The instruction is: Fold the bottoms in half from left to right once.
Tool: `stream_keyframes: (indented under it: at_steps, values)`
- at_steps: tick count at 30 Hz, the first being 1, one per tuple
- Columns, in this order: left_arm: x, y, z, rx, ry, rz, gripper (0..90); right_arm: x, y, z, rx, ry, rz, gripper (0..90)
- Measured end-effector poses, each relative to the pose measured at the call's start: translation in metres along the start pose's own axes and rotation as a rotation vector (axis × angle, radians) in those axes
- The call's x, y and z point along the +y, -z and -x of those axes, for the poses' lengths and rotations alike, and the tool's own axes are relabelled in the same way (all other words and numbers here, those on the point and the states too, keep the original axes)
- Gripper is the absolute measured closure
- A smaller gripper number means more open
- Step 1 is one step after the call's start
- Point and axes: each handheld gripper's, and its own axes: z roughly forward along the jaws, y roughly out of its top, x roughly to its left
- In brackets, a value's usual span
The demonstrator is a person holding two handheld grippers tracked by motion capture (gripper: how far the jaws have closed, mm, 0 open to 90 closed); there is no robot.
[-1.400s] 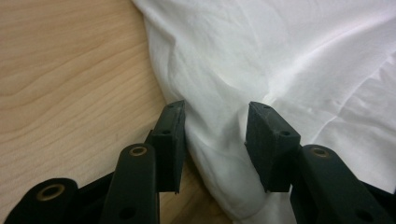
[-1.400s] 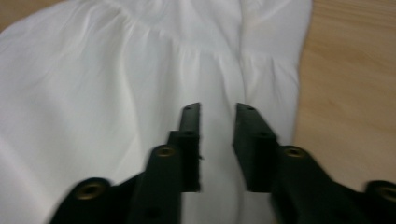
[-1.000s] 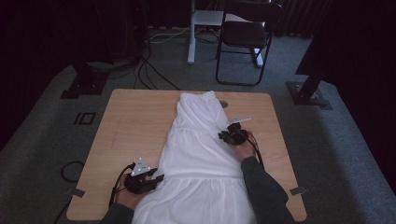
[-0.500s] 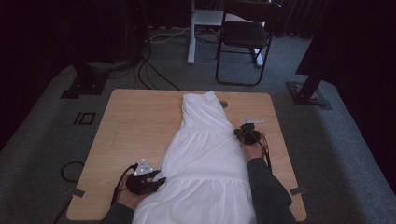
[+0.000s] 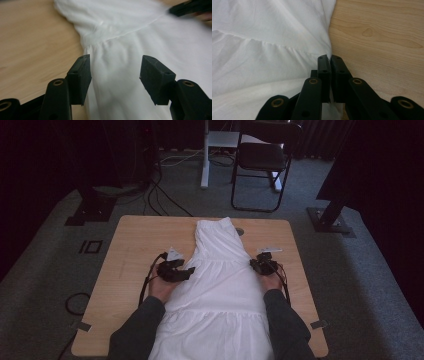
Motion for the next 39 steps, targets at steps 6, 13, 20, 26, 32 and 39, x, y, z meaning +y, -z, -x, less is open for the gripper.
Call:
stream_keyframes:
  at_steps: [6, 13, 20, 26, 32, 39]
  values:
    - [-0.020, -0.025, -0.006, 0.021, -0.025, -0.089, 77.8, -0.001, 0.002, -0.004, -0.008, 0.012, -0.010, 86.7]
    - [-0.056, 0.011, 0.004, -0.023, -0.037, -0.067, 81.6, -0.026, 0.027, -0.031, 0.012, 0.088, -0.027, 86.8]
    - [-0.091, 0.048, 0.032, -0.049, -0.075, -0.074, 80.7, -0.077, 0.075, -0.057, 0.098, 0.094, -0.023, 86.4]
    - [-0.106, 0.064, 0.045, -0.064, -0.104, -0.076, 79.3, -0.100, 0.102, -0.070, 0.146, 0.115, -0.068, 83.5]
    - [-0.104, 0.060, 0.045, -0.068, -0.109, -0.066, 76.4, -0.076, 0.105, -0.052, 0.183, 0.058, -0.011, 52.5]
    - [-0.106, 0.059, 0.044, -0.072, -0.107, -0.044, 75.5, -0.013, 0.084, -0.046, 0.251, 0.048, 0.076, 60.6]
